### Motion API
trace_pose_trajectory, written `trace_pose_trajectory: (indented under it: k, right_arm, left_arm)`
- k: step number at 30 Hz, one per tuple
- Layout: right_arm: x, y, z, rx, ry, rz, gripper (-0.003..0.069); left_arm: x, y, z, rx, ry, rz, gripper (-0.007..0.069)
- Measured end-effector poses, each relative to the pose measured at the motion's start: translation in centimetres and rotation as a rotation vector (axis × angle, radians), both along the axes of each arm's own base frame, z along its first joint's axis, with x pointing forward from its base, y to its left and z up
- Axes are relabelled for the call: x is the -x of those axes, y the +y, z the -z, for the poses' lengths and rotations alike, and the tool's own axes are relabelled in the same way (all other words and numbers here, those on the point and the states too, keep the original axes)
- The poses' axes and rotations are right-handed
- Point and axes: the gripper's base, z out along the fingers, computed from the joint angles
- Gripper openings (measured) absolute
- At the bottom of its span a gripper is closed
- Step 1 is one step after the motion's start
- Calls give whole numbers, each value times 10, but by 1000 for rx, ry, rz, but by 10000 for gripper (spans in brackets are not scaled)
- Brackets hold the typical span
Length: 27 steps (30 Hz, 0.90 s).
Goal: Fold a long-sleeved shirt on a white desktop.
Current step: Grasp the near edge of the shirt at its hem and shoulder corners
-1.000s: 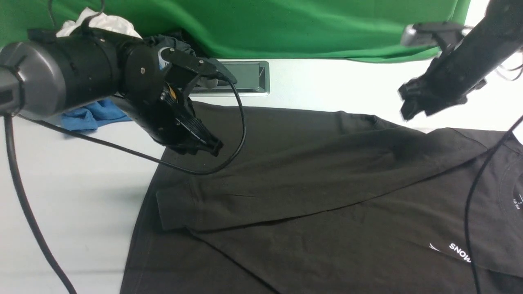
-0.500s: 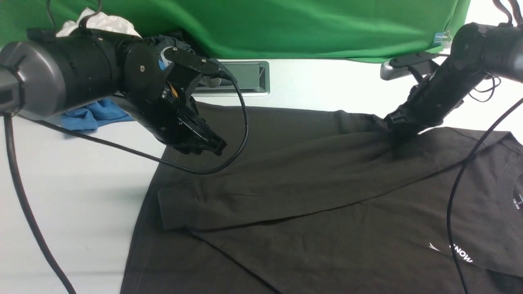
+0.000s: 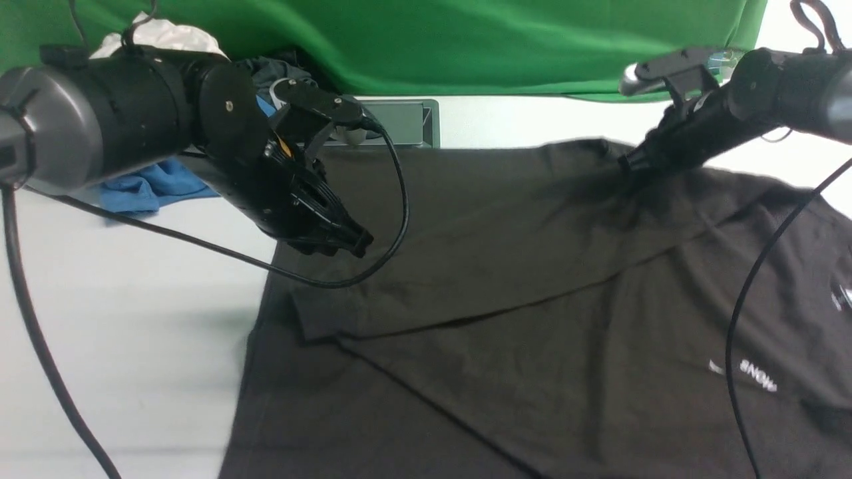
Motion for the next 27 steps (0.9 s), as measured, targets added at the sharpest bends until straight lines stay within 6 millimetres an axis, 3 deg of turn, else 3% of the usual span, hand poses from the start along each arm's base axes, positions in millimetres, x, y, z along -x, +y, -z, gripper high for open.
trace_pose_trajectory:
  k: [5,10,13,14,17,20,22,24,27]
  right_arm:
    - [-5,0,-7,1,-51,3,88]
    - [-2,0,-10,-5,-20,5,394]
    - [3,0,-21,-15,-3,11,488]
    - [6,-3,-37,-28,-15,27,491]
    - [11,-17,-58,-50,-30,76,387]
    - [11,-39,-55,-62,-10,135,239]
    - [11,-47,-50,-67,7,159,195]
    - [9,-67,-29,-78,61,218,135]
    - [10,-87,0,-92,141,278,117]
  left_arm:
    - [7,2,-14,6,-16,2,19]
    - [20,6,-38,16,-40,7,19]
    - [28,8,-47,24,-44,7,19]
    - [37,9,-52,45,-49,6,19]
    - [63,5,-50,44,-38,63,19]
    - [91,-4,-35,31,2,139,19]
    - [100,-7,-29,24,20,164,19]
    - [119,-13,-15,8,69,217,19]
    - [133,-15,1,-17,117,257,19]
